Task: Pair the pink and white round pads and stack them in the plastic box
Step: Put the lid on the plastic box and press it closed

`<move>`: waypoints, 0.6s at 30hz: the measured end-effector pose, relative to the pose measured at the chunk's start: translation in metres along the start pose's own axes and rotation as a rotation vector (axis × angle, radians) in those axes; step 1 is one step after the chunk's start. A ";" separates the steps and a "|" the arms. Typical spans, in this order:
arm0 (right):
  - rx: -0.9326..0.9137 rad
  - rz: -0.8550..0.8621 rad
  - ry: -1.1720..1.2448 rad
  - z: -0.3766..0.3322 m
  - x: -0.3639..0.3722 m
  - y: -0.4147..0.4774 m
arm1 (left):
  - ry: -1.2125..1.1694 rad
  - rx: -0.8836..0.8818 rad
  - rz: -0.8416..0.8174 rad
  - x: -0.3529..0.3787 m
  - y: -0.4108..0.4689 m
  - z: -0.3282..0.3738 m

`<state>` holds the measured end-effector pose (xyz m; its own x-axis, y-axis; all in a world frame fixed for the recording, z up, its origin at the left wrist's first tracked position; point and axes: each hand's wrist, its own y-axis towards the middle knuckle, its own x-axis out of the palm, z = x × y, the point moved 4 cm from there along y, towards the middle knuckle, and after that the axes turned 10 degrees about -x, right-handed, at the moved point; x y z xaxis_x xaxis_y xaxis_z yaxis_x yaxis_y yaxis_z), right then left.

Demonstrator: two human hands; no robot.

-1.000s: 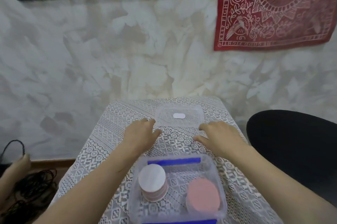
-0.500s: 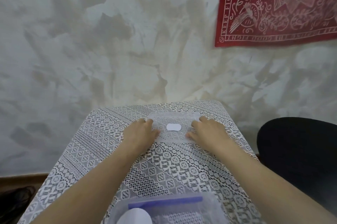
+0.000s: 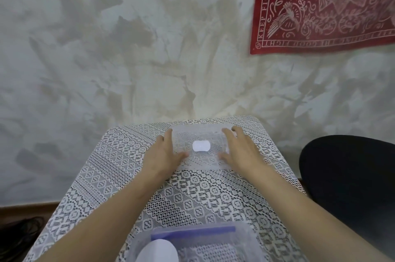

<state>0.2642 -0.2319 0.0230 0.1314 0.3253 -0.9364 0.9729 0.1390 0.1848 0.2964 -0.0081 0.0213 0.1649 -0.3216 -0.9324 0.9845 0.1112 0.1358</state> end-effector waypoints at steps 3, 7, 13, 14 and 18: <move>0.017 0.101 0.086 -0.006 -0.014 -0.013 | -0.157 -0.038 0.059 -0.021 -0.013 -0.005; 0.076 0.199 0.195 -0.014 -0.035 -0.038 | -0.219 -0.031 0.095 -0.052 -0.038 -0.016; -0.021 0.276 0.355 -0.035 -0.066 -0.095 | -0.174 0.032 0.246 -0.093 -0.094 -0.047; -0.055 0.273 0.315 -0.040 -0.071 -0.107 | -0.195 0.032 0.231 -0.096 -0.105 -0.051; -0.135 0.202 0.170 -0.058 -0.084 -0.154 | -0.510 -0.035 0.048 -0.099 -0.151 -0.069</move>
<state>0.0922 -0.2266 0.0906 0.2749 0.5092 -0.8156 0.8946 0.1752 0.4110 0.1274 0.0715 0.0698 0.2271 -0.7323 -0.6419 0.9738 0.1660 0.1551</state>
